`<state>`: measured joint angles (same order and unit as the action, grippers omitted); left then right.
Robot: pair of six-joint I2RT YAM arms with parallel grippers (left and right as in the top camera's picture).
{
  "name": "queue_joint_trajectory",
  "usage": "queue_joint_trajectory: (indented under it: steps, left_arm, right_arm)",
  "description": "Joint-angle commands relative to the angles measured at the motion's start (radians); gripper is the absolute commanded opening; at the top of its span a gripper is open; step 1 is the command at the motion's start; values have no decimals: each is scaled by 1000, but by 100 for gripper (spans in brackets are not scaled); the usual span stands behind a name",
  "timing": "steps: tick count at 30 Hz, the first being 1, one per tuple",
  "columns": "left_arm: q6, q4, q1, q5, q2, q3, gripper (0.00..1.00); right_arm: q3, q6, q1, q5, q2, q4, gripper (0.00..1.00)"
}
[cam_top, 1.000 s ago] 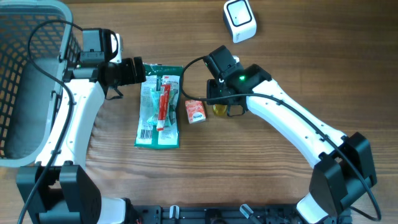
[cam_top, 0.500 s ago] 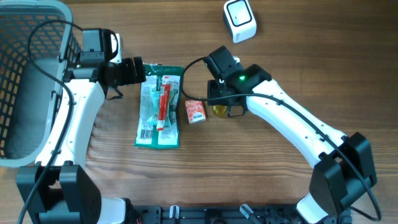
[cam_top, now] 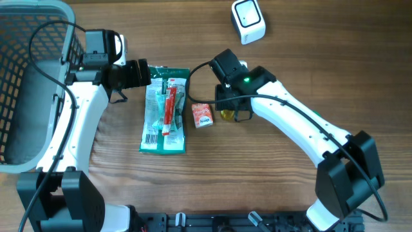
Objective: Scan the item barcode
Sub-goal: 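Hold the yellow bottle with the right gripper beside the snack pack, then lift the yellow bottle and tilt it with the right gripper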
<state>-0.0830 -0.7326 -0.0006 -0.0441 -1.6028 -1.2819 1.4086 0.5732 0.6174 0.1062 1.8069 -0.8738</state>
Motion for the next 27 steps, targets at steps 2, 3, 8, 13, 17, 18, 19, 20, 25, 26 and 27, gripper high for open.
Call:
queue_joint_trajectory:
  steps: [2, 3, 8, 13, 17, 18, 19, 20, 25, 26, 27]
  left_arm:
    - [16, 3, 3, -8, 4, -7, 100]
    - [16, 3, 3, -8, 4, -7, 100]
    - [16, 3, 3, -8, 4, -7, 100]
    - [16, 3, 3, -8, 4, -7, 100]
    - [16, 3, 3, -8, 4, -7, 100]
    - [16, 3, 3, -8, 4, -7, 100]
    - [16, 3, 3, -8, 4, -7, 100]
    - [16, 3, 3, -8, 4, -7, 100]
    - [16, 3, 3, -8, 4, -7, 100]
    - [16, 3, 3, -8, 4, -7, 100]
    - [16, 3, 3, -8, 4, -7, 100]
  right_arm:
    - [-10, 5, 0, 21, 14, 0, 50]
    - [-8, 5, 0, 21, 11, -2, 47]
    - [-4, 3, -11, 20, -42, -11, 39]
    - [2, -32, -72, -50, -195, -52, 39]
    - [1, -238, -255, -533, -397, -84, 37]
    - [1, -285, -299, -650, -428, -101, 37]
    - [1, -325, -332, -735, -446, -116, 36]
    - [1, -368, -361, -813, -461, -136, 36]
    - [-13, -580, -425, -1168, -478, -229, 34]
    - [-20, -600, -425, -1210, -477, -227, 34]
    - [-27, -599, -425, -1215, -477, -224, 34]
